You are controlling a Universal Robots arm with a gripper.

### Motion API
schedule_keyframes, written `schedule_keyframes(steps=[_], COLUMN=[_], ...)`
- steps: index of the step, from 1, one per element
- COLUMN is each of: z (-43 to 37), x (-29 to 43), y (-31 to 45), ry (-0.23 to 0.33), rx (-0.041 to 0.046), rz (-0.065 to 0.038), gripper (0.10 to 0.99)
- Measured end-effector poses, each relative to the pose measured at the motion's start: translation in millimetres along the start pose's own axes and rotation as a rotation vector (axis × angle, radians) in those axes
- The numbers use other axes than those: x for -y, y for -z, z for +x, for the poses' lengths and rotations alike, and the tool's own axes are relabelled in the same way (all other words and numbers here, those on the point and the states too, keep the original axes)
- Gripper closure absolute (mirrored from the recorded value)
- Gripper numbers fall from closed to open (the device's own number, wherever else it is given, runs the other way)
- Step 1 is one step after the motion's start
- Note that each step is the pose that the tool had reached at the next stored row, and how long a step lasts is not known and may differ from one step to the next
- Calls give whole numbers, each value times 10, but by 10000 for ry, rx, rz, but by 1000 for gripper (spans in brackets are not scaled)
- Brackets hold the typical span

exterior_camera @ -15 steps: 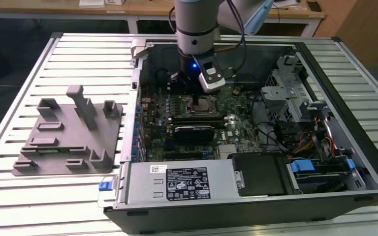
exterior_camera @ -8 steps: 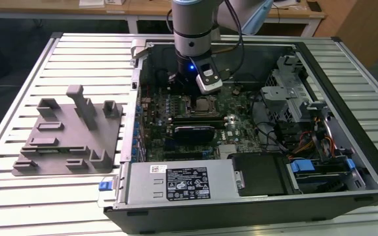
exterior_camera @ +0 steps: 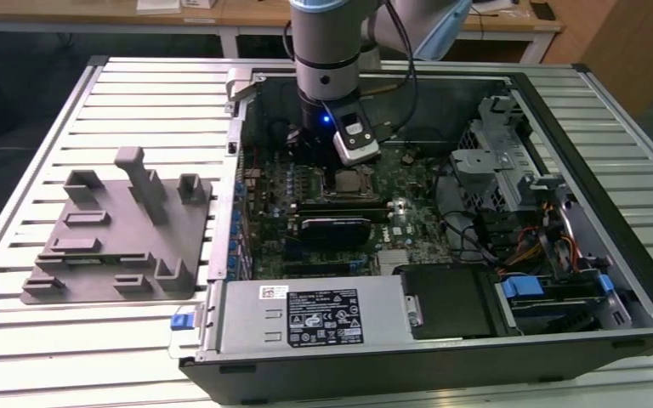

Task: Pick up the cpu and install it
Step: 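Close the cpu cover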

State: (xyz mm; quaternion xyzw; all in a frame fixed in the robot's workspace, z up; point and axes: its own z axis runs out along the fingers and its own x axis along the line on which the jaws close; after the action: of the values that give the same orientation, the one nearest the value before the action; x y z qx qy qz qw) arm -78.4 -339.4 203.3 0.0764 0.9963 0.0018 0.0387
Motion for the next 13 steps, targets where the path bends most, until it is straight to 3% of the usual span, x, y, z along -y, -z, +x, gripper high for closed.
schedule_keyframes(steps=[13], z=[20], x=[4], y=[-51], ry=[0], rx=[-2], rz=[4], gripper=[980])
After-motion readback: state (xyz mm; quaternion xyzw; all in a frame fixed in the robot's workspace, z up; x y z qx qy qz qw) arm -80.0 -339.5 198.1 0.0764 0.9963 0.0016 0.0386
